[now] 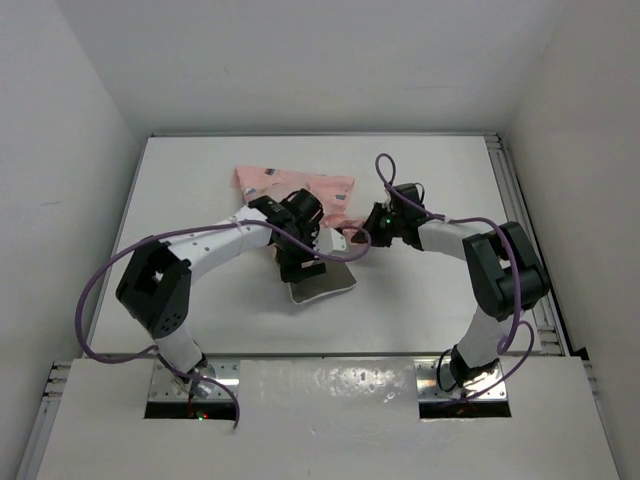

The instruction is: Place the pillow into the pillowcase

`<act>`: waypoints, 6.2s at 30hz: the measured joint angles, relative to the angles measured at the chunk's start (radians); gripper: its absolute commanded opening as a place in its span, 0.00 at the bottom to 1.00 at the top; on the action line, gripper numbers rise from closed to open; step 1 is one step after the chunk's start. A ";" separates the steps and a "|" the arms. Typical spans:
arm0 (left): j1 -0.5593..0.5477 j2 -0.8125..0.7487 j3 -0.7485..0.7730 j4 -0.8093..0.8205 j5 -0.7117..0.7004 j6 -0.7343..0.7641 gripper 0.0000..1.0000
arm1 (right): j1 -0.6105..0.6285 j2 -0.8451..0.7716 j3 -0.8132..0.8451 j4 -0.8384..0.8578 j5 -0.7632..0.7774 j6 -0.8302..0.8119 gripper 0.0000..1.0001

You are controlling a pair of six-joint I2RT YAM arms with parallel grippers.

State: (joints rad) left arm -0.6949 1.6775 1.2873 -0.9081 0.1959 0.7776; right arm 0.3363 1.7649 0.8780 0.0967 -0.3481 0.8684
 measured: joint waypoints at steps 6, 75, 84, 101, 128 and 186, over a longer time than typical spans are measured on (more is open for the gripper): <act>0.000 0.000 -0.027 0.143 -0.131 -0.051 0.18 | 0.000 -0.003 -0.014 0.010 0.000 0.003 0.00; 0.674 0.032 1.323 0.212 0.438 -0.815 0.00 | -0.143 -0.647 0.634 -0.080 0.011 -0.169 0.00; 0.694 -0.251 0.988 0.381 0.486 -0.837 0.00 | -0.167 -0.582 0.690 -0.030 -0.019 -0.204 0.00; 0.689 -0.006 0.876 0.108 0.378 -0.754 0.00 | -0.183 -0.431 0.568 -0.175 -0.069 -0.112 0.00; 0.933 0.018 1.194 0.347 0.581 -0.964 0.00 | -0.308 -0.432 0.755 -0.102 -0.104 -0.103 0.00; 0.827 -0.109 0.956 0.642 0.969 -1.136 0.00 | 0.142 0.024 0.146 0.976 -0.348 0.383 0.99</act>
State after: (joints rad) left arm 0.1322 1.5688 2.2429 -0.2661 1.1652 -0.3584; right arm 0.4782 1.7885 1.0245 1.0729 -0.6956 1.2514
